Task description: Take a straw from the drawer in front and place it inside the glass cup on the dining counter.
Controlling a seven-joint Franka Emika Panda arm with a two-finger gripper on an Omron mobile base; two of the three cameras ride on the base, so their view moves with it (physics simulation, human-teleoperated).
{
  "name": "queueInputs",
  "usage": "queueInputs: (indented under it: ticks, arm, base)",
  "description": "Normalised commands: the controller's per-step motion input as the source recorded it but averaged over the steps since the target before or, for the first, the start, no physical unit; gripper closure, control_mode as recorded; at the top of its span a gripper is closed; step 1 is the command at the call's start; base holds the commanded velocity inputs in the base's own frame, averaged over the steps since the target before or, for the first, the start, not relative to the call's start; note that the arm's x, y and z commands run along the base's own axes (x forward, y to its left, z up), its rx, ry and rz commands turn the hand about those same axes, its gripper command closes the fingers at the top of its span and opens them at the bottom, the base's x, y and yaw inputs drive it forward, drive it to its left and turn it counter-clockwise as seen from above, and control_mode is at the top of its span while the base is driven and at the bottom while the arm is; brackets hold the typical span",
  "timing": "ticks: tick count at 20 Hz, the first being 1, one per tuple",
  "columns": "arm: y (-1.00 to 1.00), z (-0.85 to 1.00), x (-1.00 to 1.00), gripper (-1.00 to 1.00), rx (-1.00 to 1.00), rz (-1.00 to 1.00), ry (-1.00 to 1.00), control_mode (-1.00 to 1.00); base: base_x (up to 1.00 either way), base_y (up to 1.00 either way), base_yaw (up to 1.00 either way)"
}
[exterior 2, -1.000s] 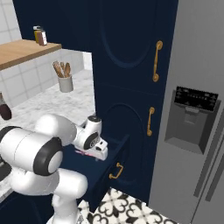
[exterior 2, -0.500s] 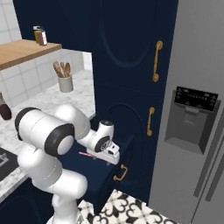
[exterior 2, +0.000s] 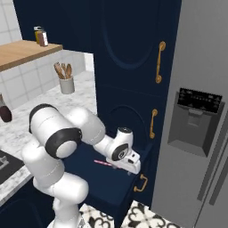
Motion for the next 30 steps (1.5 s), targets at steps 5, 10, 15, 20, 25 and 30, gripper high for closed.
queueInputs:
  ticks: [5,10,15,20,25,30]
  arm:
    - [0.32,0.38,-0.22,-1.00,-0.01,-0.20,-0.08,-1.00]
    - [0.79,0.08,0.16,-1.00,0.00,-0.41,-0.03,-1.00]
    - [0.15,-0.14,0.55,-1.00,0.00,-0.43,0.00,-1.00]
    - [-0.10,-0.27,0.53,-1.00,0.00,-0.23,0.00,-1.00]
    - [-0.17,-0.25,0.44,-1.00,0.03,-0.10,0.00,-1.00]
    - [-0.17,-0.31,0.24,-1.00,0.08,-0.01,0.00,-1.00]
  base:
    - [0.00,0.00,0.00]
    - [0.00,0.00,0.00]
    - [0.00,0.00,0.00]
    - [0.00,0.00,0.00]
    - [0.00,0.00,0.00]
    - [0.00,0.00,0.00]
